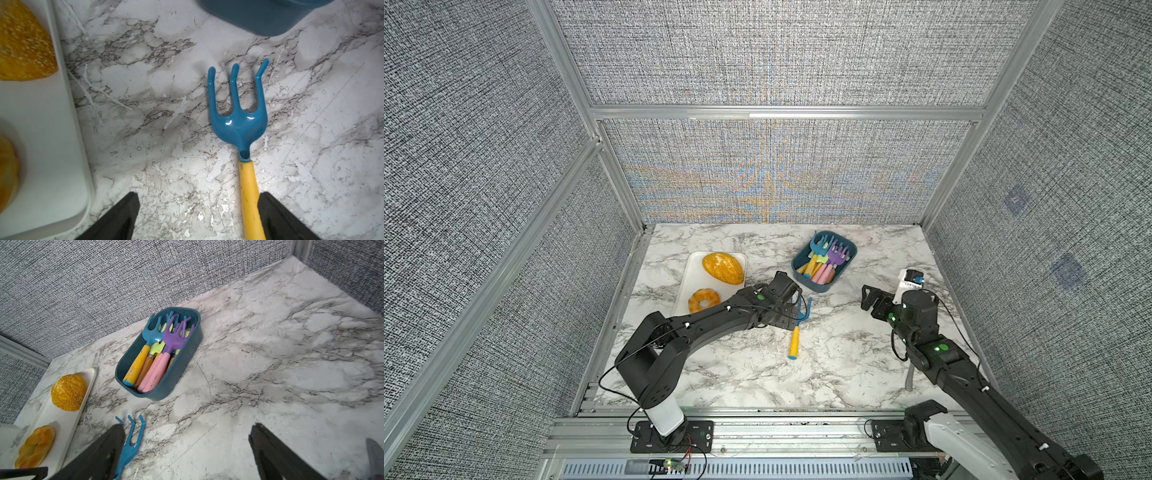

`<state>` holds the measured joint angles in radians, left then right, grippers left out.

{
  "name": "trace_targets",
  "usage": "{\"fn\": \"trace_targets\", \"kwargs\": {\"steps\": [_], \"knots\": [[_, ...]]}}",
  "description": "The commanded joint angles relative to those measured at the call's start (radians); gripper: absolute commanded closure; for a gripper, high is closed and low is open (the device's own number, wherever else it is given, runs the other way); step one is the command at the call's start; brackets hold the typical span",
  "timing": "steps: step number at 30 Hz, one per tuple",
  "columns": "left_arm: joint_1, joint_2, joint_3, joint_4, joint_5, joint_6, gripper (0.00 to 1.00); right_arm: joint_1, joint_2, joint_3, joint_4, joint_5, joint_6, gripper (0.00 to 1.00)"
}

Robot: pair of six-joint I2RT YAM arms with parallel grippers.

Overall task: Put the rake into the storage box
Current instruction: Pick up the rake at the center of the board.

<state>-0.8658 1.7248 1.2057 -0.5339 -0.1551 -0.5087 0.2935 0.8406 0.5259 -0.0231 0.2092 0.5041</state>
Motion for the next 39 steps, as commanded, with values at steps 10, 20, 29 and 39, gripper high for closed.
{"fn": "trace_targets", "kwargs": {"steps": [10,20,29,39], "knots": [[-0.051,0.173,0.125,-0.166,-0.025,-0.074,0.05,-0.001,-0.064,-0.047,0.04,0.145,0.049,0.01],[-0.052,0.26,0.166,-0.142,0.037,-0.098,0.12,0.0,-0.072,-0.047,0.029,0.167,0.061,0.01],[-0.058,0.272,0.18,-0.124,0.066,-0.099,0.15,-0.002,-0.071,-0.047,0.028,0.176,0.067,0.01],[-0.062,0.361,0.221,-0.116,0.096,-0.095,0.82,-0.001,-0.064,-0.049,0.026,0.181,0.072,0.01]]}}
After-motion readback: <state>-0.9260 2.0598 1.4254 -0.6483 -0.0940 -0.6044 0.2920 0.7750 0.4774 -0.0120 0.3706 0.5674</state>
